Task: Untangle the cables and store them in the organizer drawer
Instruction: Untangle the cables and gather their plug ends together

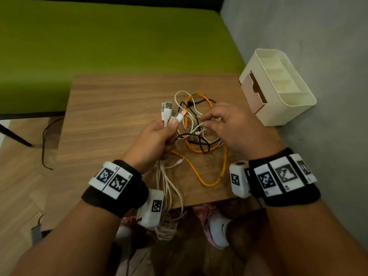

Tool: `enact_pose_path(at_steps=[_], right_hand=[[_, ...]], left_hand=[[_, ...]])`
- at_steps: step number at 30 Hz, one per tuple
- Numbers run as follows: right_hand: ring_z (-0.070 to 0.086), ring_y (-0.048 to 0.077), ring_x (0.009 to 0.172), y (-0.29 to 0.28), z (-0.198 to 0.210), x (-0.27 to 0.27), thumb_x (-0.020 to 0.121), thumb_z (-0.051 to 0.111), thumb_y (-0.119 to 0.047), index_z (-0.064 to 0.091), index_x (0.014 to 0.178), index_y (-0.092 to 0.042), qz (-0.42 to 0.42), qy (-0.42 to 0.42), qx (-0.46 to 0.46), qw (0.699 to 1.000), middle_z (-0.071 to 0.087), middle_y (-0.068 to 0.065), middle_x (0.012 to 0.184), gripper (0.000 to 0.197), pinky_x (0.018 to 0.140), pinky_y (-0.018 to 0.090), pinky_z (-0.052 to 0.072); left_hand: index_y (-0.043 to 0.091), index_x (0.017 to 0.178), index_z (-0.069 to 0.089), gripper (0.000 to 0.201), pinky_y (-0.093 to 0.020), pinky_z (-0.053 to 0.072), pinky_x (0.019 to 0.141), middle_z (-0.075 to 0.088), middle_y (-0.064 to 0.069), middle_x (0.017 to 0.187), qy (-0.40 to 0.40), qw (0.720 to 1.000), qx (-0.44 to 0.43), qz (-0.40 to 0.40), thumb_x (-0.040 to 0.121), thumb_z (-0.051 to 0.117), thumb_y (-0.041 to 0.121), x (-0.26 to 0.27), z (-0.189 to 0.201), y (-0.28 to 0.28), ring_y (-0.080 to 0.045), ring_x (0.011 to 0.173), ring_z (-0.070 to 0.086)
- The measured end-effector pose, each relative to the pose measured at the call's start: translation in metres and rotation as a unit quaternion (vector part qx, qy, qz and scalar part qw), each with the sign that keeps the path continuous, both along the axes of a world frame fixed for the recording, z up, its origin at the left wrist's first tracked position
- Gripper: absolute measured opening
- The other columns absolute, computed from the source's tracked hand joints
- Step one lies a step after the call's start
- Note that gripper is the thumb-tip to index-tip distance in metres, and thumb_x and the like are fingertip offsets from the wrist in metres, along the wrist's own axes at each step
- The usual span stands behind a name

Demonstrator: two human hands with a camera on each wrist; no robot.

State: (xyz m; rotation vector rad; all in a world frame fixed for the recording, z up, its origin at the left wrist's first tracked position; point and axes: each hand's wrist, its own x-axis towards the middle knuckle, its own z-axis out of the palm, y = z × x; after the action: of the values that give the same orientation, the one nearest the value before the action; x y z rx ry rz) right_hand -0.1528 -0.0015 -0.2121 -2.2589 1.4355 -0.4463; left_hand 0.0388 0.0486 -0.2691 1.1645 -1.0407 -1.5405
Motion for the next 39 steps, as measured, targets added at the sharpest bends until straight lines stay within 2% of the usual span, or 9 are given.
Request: enact_pose_path(at_steps=[6,12,19,23,25,28,32,35,39], right_hand=[[0.058,0.019,0.108,-0.011,-0.011,-0.003,0.096,0.057,-0.033,0.069,0.111,-0.027,-0.010,0.121,0.013,0.993,0.066,-0.004,0.113,0.020,0.099,0.049,0.042],[0.056,0.009,0.084,-0.016,-0.016,-0.014,0.096,0.060,-0.029,0.071,0.110,-0.026,-0.025,0.098,0.064,0.993,0.066,-0.005,0.096,0.018,0.064,0.016,0.039],[0.058,0.003,0.085,-0.029,-0.004,-0.041,0.091,0.067,-0.020,0.073,0.099,-0.024,-0.114,-0.074,-0.085,0.987,0.064,-0.010,0.093,0.011,0.071,0.004,0.038],[0.060,0.006,0.092,-0.034,-0.020,-0.048,0.093,0.064,-0.030,0.071,0.105,-0.031,-0.119,0.010,0.037,0.992,0.067,-0.011,0.100,0.014,0.078,0.020,0.042],[0.065,0.008,0.090,-0.036,-0.028,-0.049,0.088,0.067,-0.040,0.069,0.090,-0.035,-0.115,0.010,0.086,0.990,0.070,-0.013,0.093,0.006,0.081,0.028,0.049],[0.072,0.014,0.085,-0.034,-0.032,-0.044,0.081,0.074,-0.040,0.071,0.091,-0.032,-0.087,-0.099,0.165,0.977,0.075,-0.006,0.087,0.013,0.084,0.047,0.058],[0.074,0.022,0.084,-0.034,-0.027,-0.041,0.088,0.071,-0.017,0.071,0.082,-0.028,-0.141,-0.265,0.131,0.945,0.074,0.002,0.087,0.013,0.084,0.054,0.058],[0.068,0.019,0.072,-0.037,-0.025,-0.053,0.086,0.072,-0.023,0.067,0.073,-0.027,-0.161,-0.142,0.100,0.972,0.070,-0.001,0.074,0.015,0.075,0.048,0.059],[0.066,0.006,0.072,-0.026,-0.020,-0.053,0.084,0.073,-0.039,0.072,0.073,-0.032,-0.090,0.013,0.219,0.972,0.072,-0.011,0.072,0.013,0.073,0.032,0.052]], left_hand=[[0.024,0.063,0.038,0.034,-0.018,0.017,0.042,0.023,0.000,0.055,-0.002,0.999,-0.041,0.025,0.092,0.051,0.037,-0.009,-0.013,-0.012,-0.010,0.042,0.016],[0.024,0.059,0.045,0.036,-0.018,0.016,0.042,0.022,-0.002,0.055,0.003,0.998,-0.048,0.027,0.092,0.050,0.038,-0.011,-0.018,-0.016,-0.010,0.041,0.016],[0.027,0.059,0.051,0.037,-0.018,0.019,0.041,0.029,0.005,0.053,-0.006,0.999,-0.038,0.037,0.096,0.051,0.033,-0.014,-0.020,-0.019,-0.007,0.040,0.020],[0.025,0.063,0.047,0.030,-0.019,0.018,0.042,0.028,0.006,0.053,-0.015,0.998,-0.041,0.040,0.091,0.051,0.035,-0.016,-0.019,-0.020,-0.007,0.042,0.020],[0.024,0.065,0.042,0.030,-0.018,0.019,0.040,0.028,0.008,0.053,-0.006,0.998,-0.045,0.044,0.092,0.050,0.033,-0.016,-0.018,-0.021,-0.005,0.041,0.020],[0.021,0.067,0.037,0.031,-0.016,0.020,0.040,0.027,0.006,0.052,0.009,0.998,-0.041,0.053,0.092,0.050,0.033,-0.014,-0.016,-0.021,-0.006,0.039,0.020],[0.021,0.067,0.036,0.031,-0.017,0.018,0.041,0.025,0.005,0.053,0.015,0.998,-0.029,0.055,0.091,0.050,0.034,-0.012,-0.015,-0.021,-0.007,0.039,0.019],[0.022,0.065,0.038,0.036,-0.016,0.020,0.041,0.027,0.007,0.052,0.010,0.998,-0.027,0.058,0.098,0.050,0.029,-0.009,-0.014,-0.020,-0.006,0.038,0.020],[0.019,0.069,0.035,0.035,-0.016,0.020,0.040,0.027,0.006,0.052,0.008,0.998,-0.023,0.056,0.103,0.045,0.024,-0.007,-0.012,-0.019,-0.006,0.039,0.019]])
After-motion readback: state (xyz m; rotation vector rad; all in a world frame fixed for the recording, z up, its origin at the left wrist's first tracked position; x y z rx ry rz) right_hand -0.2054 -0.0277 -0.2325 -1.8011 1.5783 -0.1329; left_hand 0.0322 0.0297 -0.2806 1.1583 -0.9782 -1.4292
